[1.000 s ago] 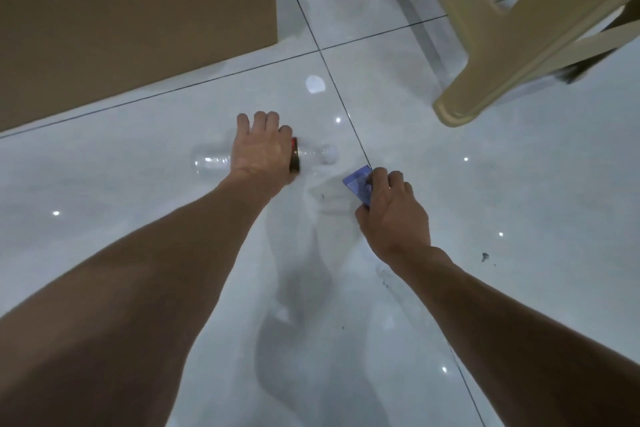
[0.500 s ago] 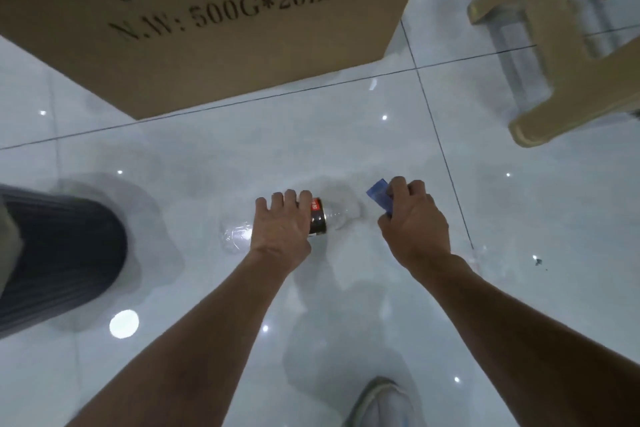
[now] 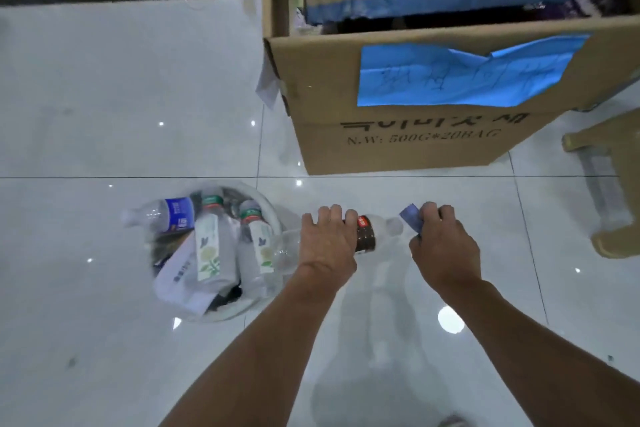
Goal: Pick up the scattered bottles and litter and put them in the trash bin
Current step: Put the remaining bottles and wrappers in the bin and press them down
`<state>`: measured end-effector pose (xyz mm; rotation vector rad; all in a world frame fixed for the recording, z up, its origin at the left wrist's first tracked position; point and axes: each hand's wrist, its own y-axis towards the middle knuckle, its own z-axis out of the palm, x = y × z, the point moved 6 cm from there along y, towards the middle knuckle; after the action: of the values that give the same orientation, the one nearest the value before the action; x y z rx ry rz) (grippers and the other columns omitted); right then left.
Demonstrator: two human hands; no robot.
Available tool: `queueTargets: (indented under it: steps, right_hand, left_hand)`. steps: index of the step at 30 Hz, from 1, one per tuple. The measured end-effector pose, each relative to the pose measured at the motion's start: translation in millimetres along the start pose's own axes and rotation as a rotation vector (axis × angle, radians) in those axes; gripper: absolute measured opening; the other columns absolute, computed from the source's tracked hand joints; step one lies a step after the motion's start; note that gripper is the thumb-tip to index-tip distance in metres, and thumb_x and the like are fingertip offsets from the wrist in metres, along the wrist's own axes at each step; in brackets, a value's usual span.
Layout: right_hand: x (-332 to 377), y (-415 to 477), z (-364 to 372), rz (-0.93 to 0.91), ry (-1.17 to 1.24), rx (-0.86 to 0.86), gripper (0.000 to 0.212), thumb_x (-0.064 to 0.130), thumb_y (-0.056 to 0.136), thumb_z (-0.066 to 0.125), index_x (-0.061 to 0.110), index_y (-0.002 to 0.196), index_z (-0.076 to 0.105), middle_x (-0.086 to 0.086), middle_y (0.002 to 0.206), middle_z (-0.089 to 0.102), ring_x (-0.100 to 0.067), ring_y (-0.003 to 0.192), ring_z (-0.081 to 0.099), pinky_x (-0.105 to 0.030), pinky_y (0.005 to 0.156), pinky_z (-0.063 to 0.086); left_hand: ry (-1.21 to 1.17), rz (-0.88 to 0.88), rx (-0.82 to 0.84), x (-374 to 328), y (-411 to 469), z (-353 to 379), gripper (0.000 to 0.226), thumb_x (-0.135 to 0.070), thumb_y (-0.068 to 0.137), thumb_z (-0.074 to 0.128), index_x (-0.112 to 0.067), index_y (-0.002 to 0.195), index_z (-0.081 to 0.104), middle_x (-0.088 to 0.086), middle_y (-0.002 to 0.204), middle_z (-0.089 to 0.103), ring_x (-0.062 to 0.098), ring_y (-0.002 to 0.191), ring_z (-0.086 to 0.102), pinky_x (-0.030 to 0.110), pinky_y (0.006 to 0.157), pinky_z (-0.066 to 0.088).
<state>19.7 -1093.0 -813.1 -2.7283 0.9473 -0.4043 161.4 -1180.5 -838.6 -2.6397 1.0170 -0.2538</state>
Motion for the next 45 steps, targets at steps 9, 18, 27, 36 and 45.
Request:
queueTargets:
  steps: [9, 18, 27, 36, 45]
  right_hand:
    - [162.1, -31.5, -13.4, -0.163, 0.015, -0.034, 0.025, 0.009, 0.087, 0.053, 0.01, 0.113, 0.051, -0.01, 0.103, 0.054, -0.027, 0.077, 0.054, -0.029, 0.058, 0.038]
    - [264.7, -63.9, 2.1, -0.361, -0.038, -0.232, 0.017, 0.009, 0.079, 0.054, 0.003, 0.091, 0.064, -0.015, 0.076, 0.06, -0.031, 0.056, 0.058, -0.024, 0.047, 0.03]
    - [273.3, -47.6, 37.0, -0.315, -0.068, -0.082, 0.017, 0.008, 0.09, 0.05, 0.01, 0.107, 0.052, -0.012, 0.1, 0.054, -0.035, 0.081, 0.055, -0.033, 0.056, 0.033]
    - [276.0, -32.5, 52.3, -0.258, -0.027, 0.07, 0.031, 0.018, 0.094, 0.05, 0.017, 0.124, 0.045, -0.006, 0.121, 0.05, -0.028, 0.103, 0.056, -0.038, 0.08, 0.05]
    - [243.9, -30.1, 61.0, -0.062, 0.034, 0.056, 0.02, 0.02, 0.094, 0.048, 0.012, 0.111, 0.053, -0.011, 0.113, 0.054, -0.031, 0.096, 0.057, -0.032, 0.07, 0.041]
  left_hand:
    - [-0.058, -0.134, -0.013, 139.9, -79.0, -32.5, 0.069, -0.041, 0.077, 0.065, -0.016, 0.133, 0.032, 0.011, 0.127, 0.045, 0.029, 0.116, 0.043, 0.047, 0.097, 0.035]
    - [-0.129, -0.443, -0.027, 272.0, -147.3, -3.5, 0.074, -0.049, 0.075, 0.063, -0.017, 0.134, 0.032, 0.006, 0.12, 0.046, 0.025, 0.107, 0.046, 0.04, 0.086, 0.042]
    - [-0.308, -0.518, -0.075, 295.8, -126.2, 28.3, 0.069, -0.047, 0.082, 0.061, -0.015, 0.136, 0.033, 0.006, 0.12, 0.047, 0.025, 0.108, 0.048, 0.038, 0.086, 0.041]
    - [-0.429, -0.555, -0.161, 293.4, -107.0, 55.5, 0.069, -0.059, 0.082, 0.058, -0.02, 0.134, 0.036, 0.007, 0.12, 0.047, 0.026, 0.11, 0.044, 0.04, 0.092, 0.037]
    - [-0.582, -0.543, -0.269, 297.1, -94.4, 58.0, 0.069, -0.047, 0.076, 0.072, -0.02, 0.128, 0.036, 0.002, 0.107, 0.051, 0.022, 0.097, 0.051, 0.037, 0.082, 0.044]
